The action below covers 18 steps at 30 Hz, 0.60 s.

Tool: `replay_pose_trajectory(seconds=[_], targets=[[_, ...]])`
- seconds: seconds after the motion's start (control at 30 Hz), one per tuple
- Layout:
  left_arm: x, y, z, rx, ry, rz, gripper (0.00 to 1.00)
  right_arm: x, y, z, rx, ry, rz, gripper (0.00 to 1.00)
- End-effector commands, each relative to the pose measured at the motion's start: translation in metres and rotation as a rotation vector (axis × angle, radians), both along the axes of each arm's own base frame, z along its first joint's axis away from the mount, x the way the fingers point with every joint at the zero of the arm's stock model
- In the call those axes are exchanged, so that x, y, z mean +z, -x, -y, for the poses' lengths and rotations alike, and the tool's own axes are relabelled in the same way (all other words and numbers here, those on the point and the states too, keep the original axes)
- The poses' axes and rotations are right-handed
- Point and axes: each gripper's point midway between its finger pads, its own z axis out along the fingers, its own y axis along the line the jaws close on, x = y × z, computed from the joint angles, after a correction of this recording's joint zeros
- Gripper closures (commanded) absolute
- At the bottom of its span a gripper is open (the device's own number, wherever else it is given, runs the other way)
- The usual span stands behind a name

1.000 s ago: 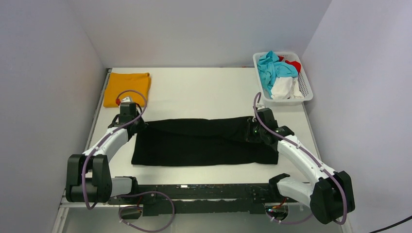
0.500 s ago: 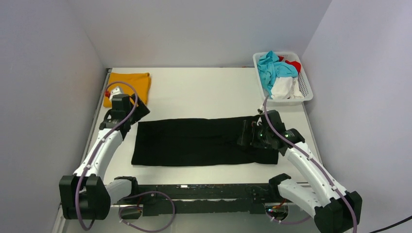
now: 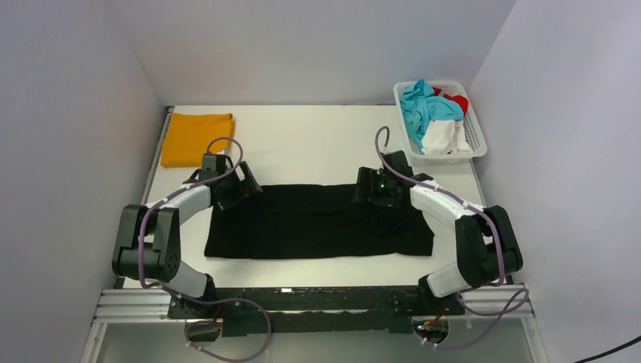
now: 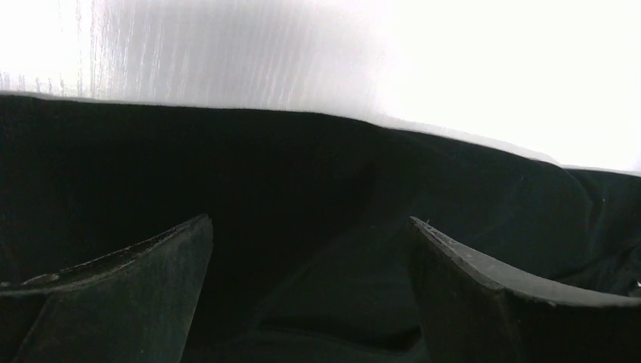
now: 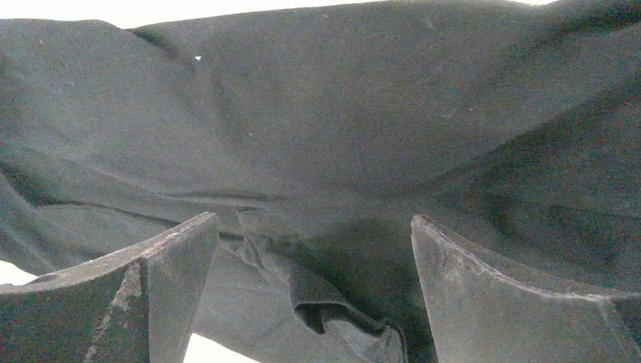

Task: Fold and stack the t-shirts
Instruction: Fold the other side of the tshirt into a rectangle

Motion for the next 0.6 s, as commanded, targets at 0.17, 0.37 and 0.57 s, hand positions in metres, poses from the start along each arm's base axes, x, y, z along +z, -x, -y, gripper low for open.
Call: replay_pose_trajectory(seconds=[0.17,0.37,0.57], targets=[[-0.019,0.0,-0.014,0.025,-0.07,-0.017,0.01,-0.004,0.057,-0.014,0.179,-0.08,-0.076,0.0],[-0.018,0.001,-0.026,0.063,-0.109,-0.015,0.01,0.036,0.153,-0.04,0.372,-0.215,-0.216,0.0],[-0.014,0.0,-0.029,0.076,-0.117,-0.011,0.01,0.06,0.185,-0.034,0.392,-0.224,-0.205,0.0]])
